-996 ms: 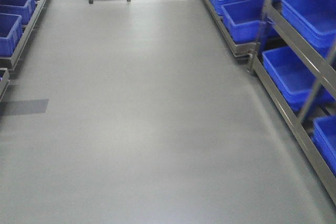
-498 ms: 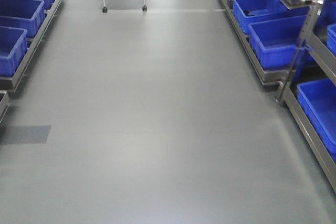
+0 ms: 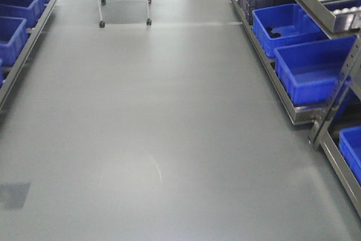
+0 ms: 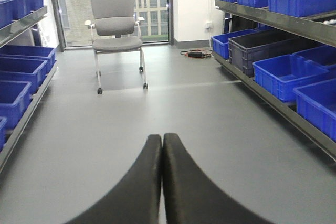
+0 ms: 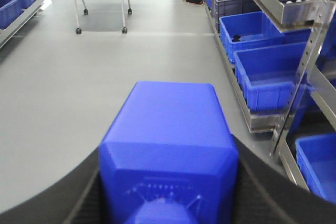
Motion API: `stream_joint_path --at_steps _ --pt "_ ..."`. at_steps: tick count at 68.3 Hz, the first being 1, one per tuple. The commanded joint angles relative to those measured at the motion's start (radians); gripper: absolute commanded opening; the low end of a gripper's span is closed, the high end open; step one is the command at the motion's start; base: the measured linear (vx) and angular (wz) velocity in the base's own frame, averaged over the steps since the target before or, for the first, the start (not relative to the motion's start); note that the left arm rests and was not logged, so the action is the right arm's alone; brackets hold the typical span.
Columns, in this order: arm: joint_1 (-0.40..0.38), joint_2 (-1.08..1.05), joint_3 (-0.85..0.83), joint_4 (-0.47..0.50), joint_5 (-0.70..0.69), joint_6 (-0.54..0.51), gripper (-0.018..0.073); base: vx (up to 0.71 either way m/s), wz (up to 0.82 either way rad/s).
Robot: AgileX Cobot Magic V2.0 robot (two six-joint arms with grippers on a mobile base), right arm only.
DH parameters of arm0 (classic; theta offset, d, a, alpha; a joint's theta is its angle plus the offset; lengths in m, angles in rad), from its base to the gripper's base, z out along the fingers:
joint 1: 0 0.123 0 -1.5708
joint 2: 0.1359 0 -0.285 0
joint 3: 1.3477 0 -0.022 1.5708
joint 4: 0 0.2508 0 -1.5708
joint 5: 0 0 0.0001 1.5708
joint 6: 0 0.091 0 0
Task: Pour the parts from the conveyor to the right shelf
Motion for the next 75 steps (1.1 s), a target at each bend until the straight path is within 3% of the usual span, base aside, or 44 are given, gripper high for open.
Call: stream_joint_path --at_steps 1,39,75 --pt "0.0 0.011 -0.028 -0.002 -0.082 -0.003 -0.0006 0.63 -0.08" --pt "0.0 0.014 -0.028 -0.002 -0.082 -0.003 -0.0006 0.38 0.09" --pt "0.0 0.014 -0.028 -0.002 -0.082 -0.003 -0.0006 0.14 0.94"
